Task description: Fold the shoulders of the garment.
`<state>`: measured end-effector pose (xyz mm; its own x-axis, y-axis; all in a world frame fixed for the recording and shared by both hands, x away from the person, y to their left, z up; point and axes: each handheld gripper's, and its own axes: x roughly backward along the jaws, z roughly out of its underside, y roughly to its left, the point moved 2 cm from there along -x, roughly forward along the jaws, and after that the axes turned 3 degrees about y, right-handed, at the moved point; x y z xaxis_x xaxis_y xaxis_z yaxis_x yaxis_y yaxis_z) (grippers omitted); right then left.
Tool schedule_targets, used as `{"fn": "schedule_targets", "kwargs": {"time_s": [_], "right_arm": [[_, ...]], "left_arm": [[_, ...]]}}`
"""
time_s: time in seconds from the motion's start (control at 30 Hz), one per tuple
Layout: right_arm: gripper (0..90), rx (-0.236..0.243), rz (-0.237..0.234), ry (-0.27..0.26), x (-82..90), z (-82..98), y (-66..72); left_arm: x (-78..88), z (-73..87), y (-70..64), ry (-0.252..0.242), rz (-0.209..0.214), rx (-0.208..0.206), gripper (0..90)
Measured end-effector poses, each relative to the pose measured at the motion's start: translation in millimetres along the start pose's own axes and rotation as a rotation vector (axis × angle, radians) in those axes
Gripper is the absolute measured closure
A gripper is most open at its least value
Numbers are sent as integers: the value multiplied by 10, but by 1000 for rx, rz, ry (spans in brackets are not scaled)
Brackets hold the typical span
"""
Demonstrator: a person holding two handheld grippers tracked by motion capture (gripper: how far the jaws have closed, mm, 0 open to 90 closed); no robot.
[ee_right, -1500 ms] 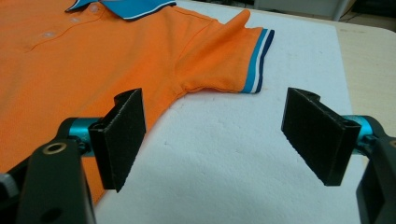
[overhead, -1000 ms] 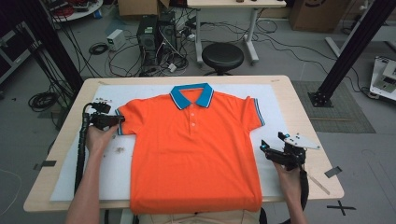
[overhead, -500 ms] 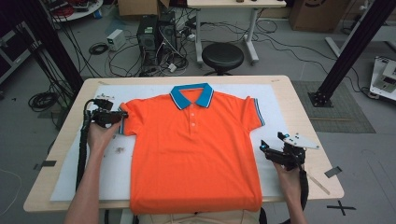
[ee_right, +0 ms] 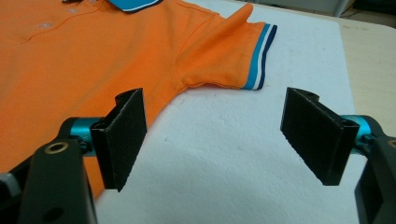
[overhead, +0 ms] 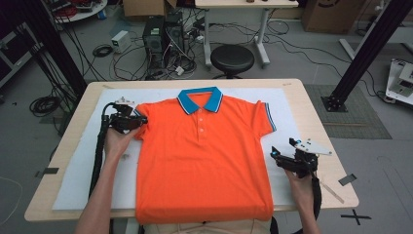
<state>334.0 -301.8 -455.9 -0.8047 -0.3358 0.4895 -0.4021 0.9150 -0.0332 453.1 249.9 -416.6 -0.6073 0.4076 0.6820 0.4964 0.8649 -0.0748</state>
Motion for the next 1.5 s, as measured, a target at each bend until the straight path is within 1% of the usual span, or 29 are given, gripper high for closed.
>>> {"fn": "schedule_targets", "kwargs": {"time_s": [0.03, 0.07, 0.1, 0.13, 0.17, 0.23, 0.27, 0.37, 0.43, 0.47, 0.5, 0.63, 0.73, 0.87, 0.9, 0.93, 0.97, 1.0, 1.03, 1.07, 1.1, 1.13, 1.17, 1.3, 1.33, 1.37, 1.4, 1.43, 1.5], "right_arm": [[232, 0, 0, 0, 0, 0, 0], [232, 1, 0, -1, -1, 0, 0], [232, 2, -1, 0, -2, -1, -2], [232, -1, -3, 2, -2, -1, -2], [232, -3, -1, 3, -4, -2, -2], [232, -2, -2, 5, -5, -2, -5], [232, -1, -4, 4, -7, -3, -6], [232, 0, -5, 4, -8, -3, -7], [232, -2, -8, 4, -9, -3, -6], [232, 1, -5, 7, -6, -3, -8], [232, 1, -5, 7, -6, -3, -8], [232, 3, -3, 7, -3, -2, -2], [232, 5, -2, 6, -5, -3, -4], [232, 6, -2, 11, -9, -4, 1], [232, 6, -2, 11, -9, -4, 1], [232, 8, -2, 10, -9, -4, 2], [232, 8, -2, 10, -9, -4, 2], [232, 7, -2, 11, -9, -3, 4], [232, 7, -2, 11, -9, -3, 4], [232, 7, -2, 12, -10, -4, 3], [232, 7, -2, 12, -10, -4, 3], [232, 8, -2, 12, -10, -4, 4], [232, 8, -2, 12, -10, -4, 4], [232, 11, 0, 11, -10, -4, 7], [232, 12, 1, 11, -10, -4, 6], [232, 12, 1, 11, -10, -4, 6], [232, 14, 1, 11, -12, -4, 8], [232, 14, 1, 11, -12, -4, 8], [232, 12, 1, 13, -14, -4, 12]], "left_arm": [[-1, -18, -48, -1, 0, -15, 831], [-11, -55, -137, -3, -4, -50, 831], [-11, -55, -137, -3, -4, -50, 831], [-41, -94, -201, 10, 0, -66, 831], [-61, -120, -228, 27, -1, -76, 831], [-78, -152, -260, 34, -8, -85, 831], [-107, -223, -324, 41, -2, -99, 831], [-146, -281, -377, 45, 9, -96, 831], [-201, -318, -417, 62, 12, -94, 831], [-278, -349, -467, 81, 21, -100, 830], [-278, -349, -467, 81, 21, -100, 830], [-426, -370, -550, 115, 37, -104, 829], [-542, -384, -673, 138, 54, -130, 828], [-653, -382, -744, 162, 67, -138, 822], [-653, -382, -744, 162, 67, -138, 808], [-677, -378, -763, 160, 93, -137, 780], [-677, -378, -763, 160, 93, -137, 764], [-639, -395, -785, 141, 109, -135, 747], [-639, -395, -785, 141, 109, -135, 718], [-557, -423, -787, 114, 99, -144, 705], [-557, -423, -787, 114, 99, -144, 687], [-464, -442, -754, 92, 89, -138, 679], [-464, -442, -754, 92, 89, -138, 665], [-268, -420, -633, 68, 50, -111, 658], [-182, -371, -560, 75, 6, -109, 658], [-182, -371, -560, 75, 6, -109, 659], [-145, -307, -488, 92, -30, -110, 660], [-145, -307, -488, 92, -30, -110, 659], [-143, -204, -417, 115, -43, -106, 659]]}}
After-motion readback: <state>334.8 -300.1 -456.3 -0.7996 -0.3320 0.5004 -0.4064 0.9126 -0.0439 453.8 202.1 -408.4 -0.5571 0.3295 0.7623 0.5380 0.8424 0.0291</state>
